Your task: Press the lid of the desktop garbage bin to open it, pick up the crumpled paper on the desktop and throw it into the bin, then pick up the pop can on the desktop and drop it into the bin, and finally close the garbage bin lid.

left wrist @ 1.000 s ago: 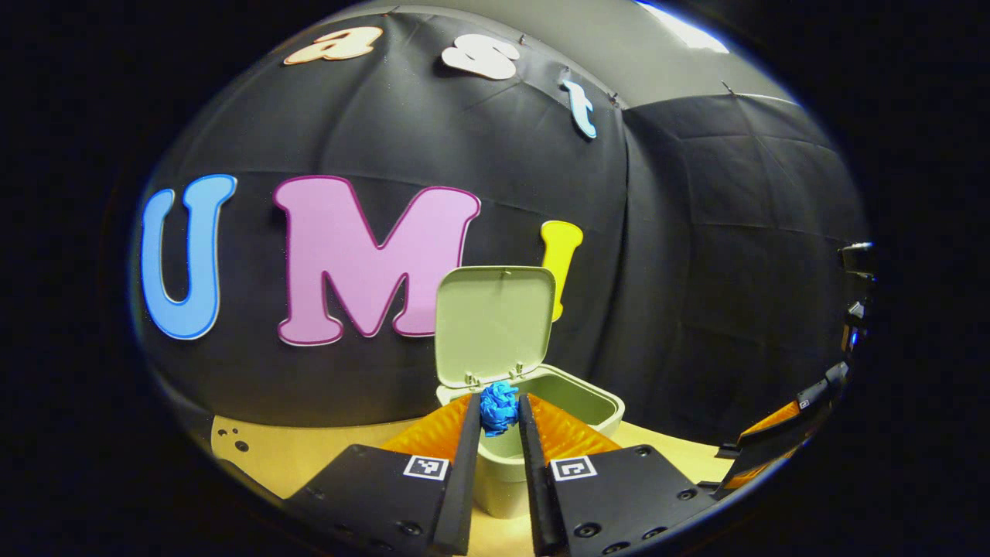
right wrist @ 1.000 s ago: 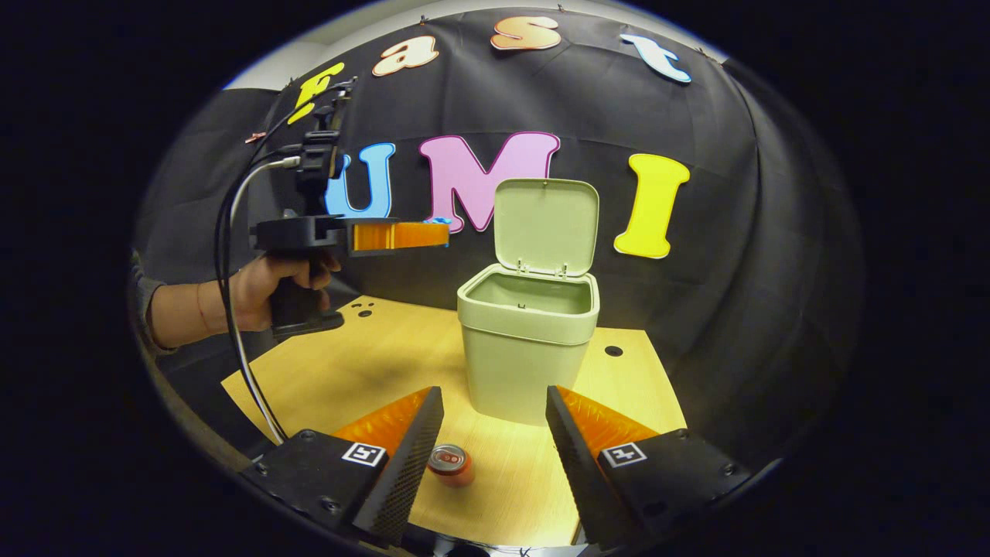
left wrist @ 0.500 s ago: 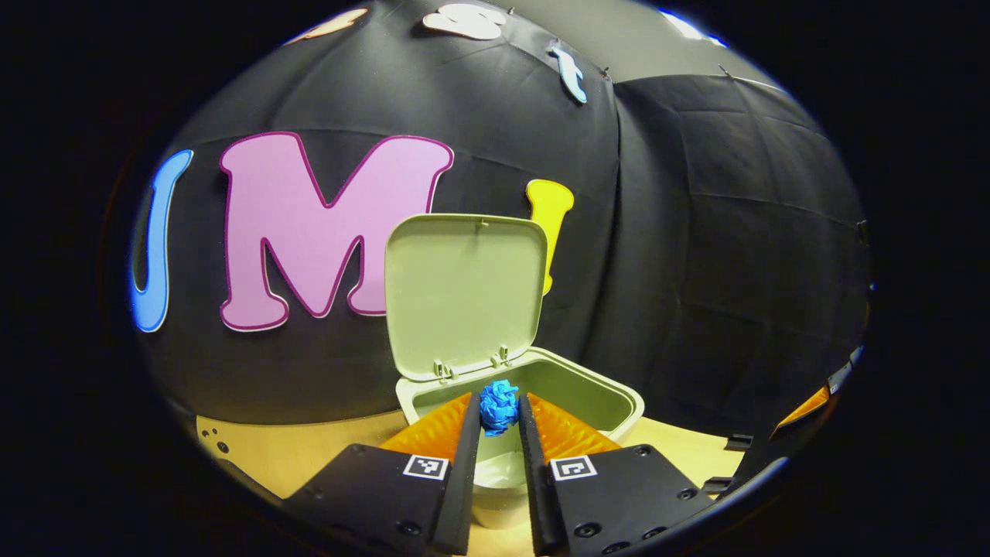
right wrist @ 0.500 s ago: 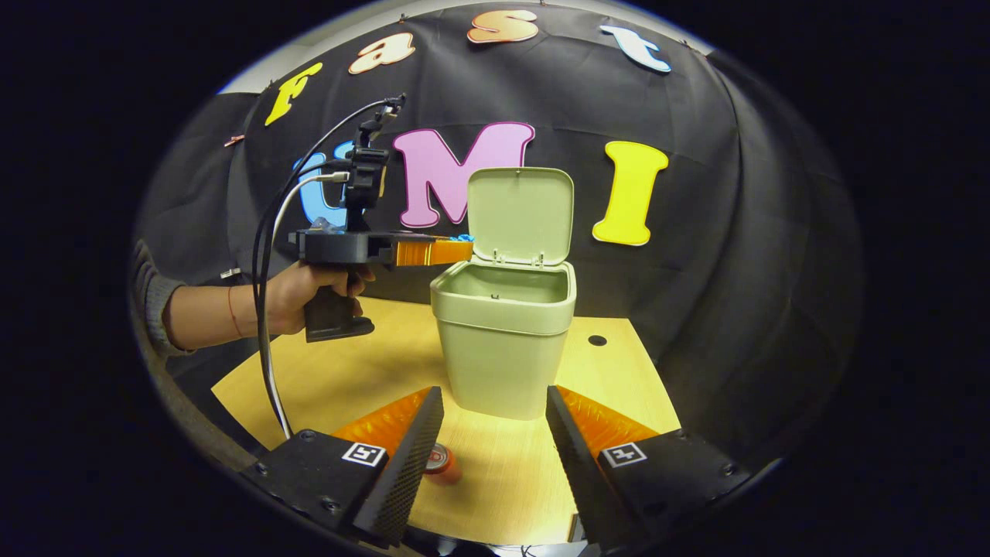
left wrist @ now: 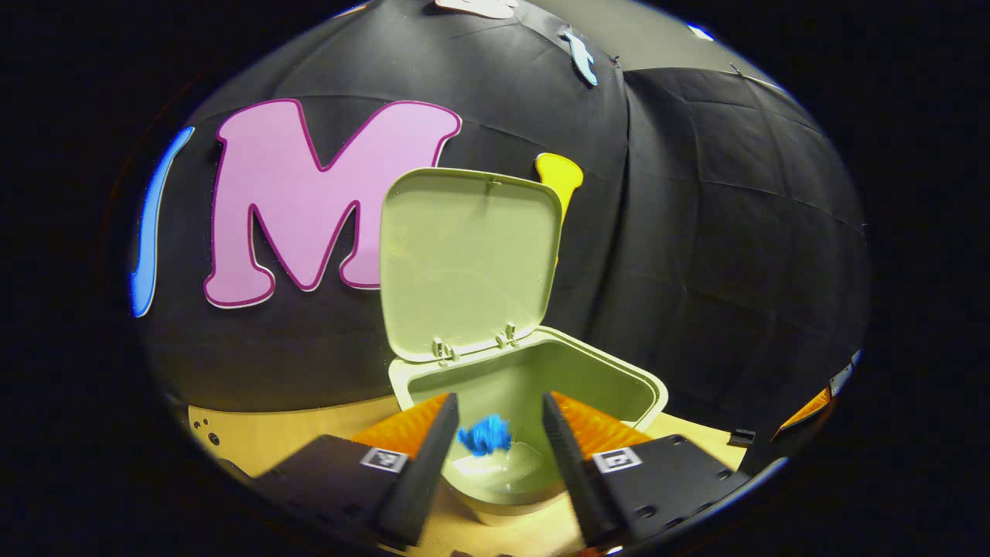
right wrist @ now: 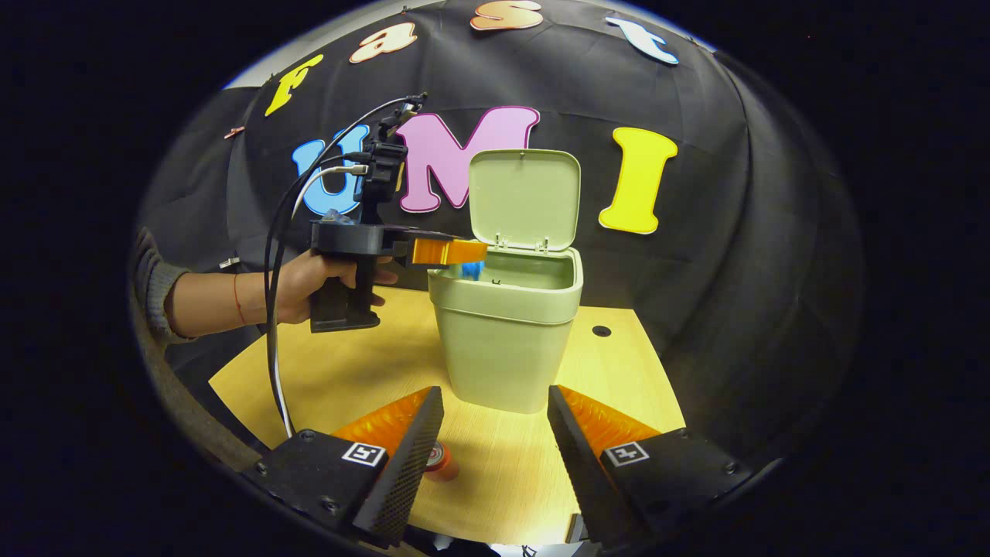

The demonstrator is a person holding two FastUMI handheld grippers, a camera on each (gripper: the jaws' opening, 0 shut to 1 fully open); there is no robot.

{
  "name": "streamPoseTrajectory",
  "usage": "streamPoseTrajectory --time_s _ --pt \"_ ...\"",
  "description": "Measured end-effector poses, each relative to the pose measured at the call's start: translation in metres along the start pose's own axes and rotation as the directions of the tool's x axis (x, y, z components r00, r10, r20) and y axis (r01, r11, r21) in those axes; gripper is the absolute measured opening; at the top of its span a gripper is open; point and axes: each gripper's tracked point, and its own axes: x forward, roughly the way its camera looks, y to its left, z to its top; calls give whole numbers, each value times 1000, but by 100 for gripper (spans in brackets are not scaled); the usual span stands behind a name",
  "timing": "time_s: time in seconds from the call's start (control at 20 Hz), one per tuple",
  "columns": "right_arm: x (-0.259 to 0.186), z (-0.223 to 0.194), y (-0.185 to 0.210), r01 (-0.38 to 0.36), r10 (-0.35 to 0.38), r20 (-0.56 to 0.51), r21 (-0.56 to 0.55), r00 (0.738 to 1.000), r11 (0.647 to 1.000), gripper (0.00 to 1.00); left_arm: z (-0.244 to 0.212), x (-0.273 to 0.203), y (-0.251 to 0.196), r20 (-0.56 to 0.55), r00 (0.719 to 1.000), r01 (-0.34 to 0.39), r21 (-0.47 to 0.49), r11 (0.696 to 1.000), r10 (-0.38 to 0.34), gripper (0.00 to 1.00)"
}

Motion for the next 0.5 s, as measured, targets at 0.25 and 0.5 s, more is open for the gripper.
streamPoseTrajectory --time_s 0.25,0.5 --pt "3 -5 18 -74 74 -16 3 997 997 88 10 -12 3 39 999 -33 19 999 32 98" --pt "4 -29 38 -173 171 -69 -26 983 985 90 19 -51 2 70 995 -65 0 998 65 98"
